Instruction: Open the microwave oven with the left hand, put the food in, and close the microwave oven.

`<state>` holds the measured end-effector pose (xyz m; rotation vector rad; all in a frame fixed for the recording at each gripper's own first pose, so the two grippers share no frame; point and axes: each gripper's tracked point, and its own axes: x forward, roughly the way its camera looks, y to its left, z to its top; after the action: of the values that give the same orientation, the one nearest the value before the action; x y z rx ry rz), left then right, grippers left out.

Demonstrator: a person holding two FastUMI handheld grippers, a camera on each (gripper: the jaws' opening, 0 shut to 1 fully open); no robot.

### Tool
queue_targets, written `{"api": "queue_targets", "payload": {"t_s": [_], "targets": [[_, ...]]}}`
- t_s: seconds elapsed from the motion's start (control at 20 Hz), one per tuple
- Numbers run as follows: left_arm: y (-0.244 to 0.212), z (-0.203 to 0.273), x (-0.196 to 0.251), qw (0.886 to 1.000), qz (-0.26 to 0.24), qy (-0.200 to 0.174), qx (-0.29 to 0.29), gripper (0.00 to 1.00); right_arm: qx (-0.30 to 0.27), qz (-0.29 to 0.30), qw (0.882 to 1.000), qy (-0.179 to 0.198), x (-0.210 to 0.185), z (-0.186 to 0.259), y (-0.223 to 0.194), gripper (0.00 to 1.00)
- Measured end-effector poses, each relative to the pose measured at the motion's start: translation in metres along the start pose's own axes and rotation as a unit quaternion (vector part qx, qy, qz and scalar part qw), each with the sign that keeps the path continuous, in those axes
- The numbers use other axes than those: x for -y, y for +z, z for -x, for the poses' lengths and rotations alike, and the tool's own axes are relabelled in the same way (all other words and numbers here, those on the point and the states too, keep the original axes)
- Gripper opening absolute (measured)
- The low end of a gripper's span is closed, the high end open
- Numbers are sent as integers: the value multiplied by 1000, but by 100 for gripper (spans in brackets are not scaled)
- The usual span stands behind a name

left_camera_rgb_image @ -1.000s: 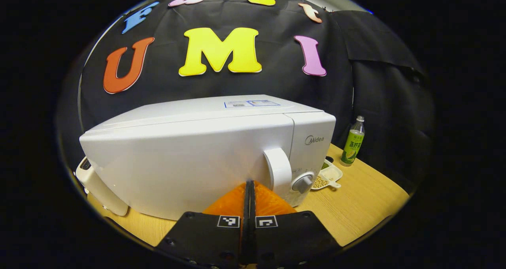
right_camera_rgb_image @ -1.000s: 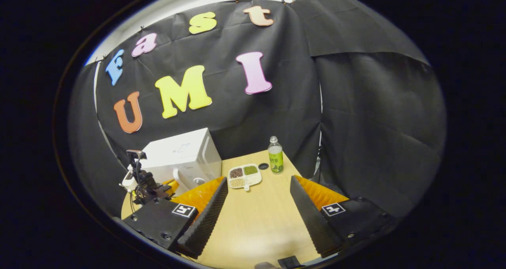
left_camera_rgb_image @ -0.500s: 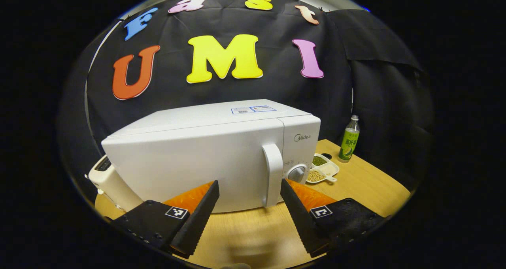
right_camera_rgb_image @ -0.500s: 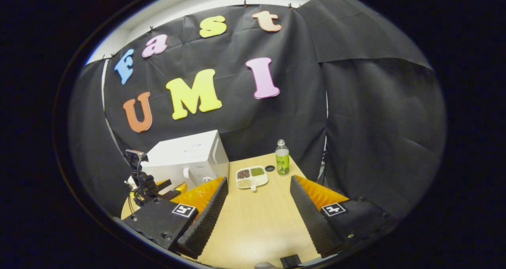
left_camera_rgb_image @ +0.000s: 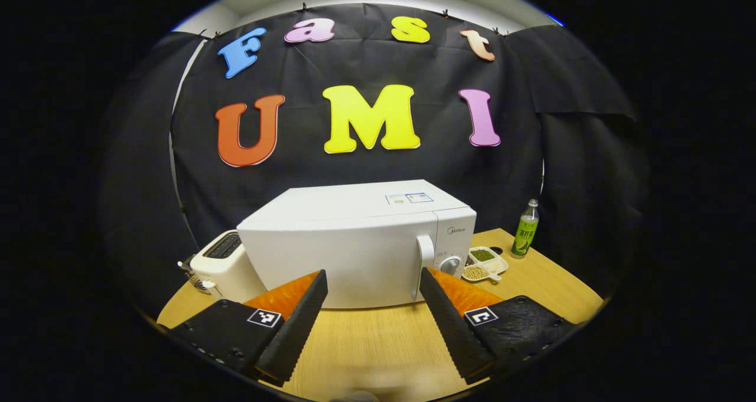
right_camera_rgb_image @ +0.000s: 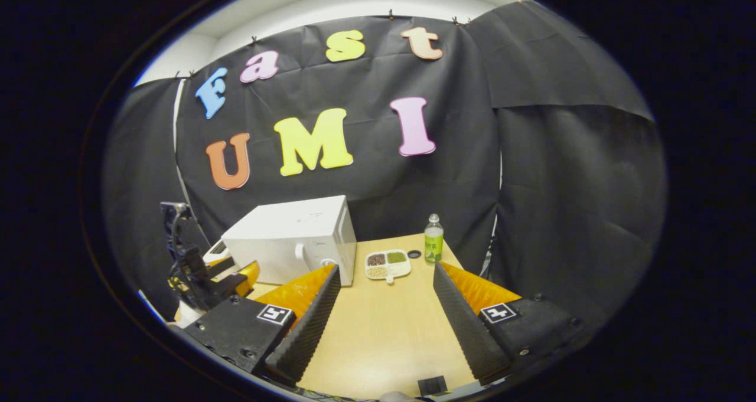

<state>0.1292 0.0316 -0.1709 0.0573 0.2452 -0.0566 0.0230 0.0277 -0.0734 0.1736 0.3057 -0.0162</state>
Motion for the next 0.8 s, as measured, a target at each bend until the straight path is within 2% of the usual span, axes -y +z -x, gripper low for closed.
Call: {"api": "queue_targets", "payload": {"t_s": [0.15, 0.2, 0.3, 0.5, 0.55, 0.6, 0.7, 0.75, 0.8], "targets": [[19, 44, -18, 1000, 1, 9, 12, 97, 13, 8, 1000, 20, -21, 6, 4, 100], [24, 59, -21, 1000, 2, 4, 14, 97, 16, 15, 999, 26, -29, 6, 6, 92], [35, 87, -30, 1000, -2, 1, 19, 97, 26, 24, 999, 39, -43, 8, 5, 92], [58, 137, -60, 999, -7, 22, 35, 96, 42, 33, 997, 58, -70, 11, 7, 92], [63, 149, -68, 999, -4, 29, 38, 96, 48, 34, 996, 61, -76, 11, 8, 100], [67, 156, -73, 998, 0, 33, 44, 96, 53, 34, 996, 63, -81, 12, 11, 92], [76, 171, -83, 998, 14, 45, 52, 96, 66, 36, 995, 65, -89, 16, 13, 92], [80, 177, -88, 997, 20, 50, 55, 96, 72, 38, 995, 65, -92, 18, 15, 100], [85, 183, -92, 996, 25, 54, 61, 96, 77, 40, 994, 65, -91, 20, 12, 92]]}}
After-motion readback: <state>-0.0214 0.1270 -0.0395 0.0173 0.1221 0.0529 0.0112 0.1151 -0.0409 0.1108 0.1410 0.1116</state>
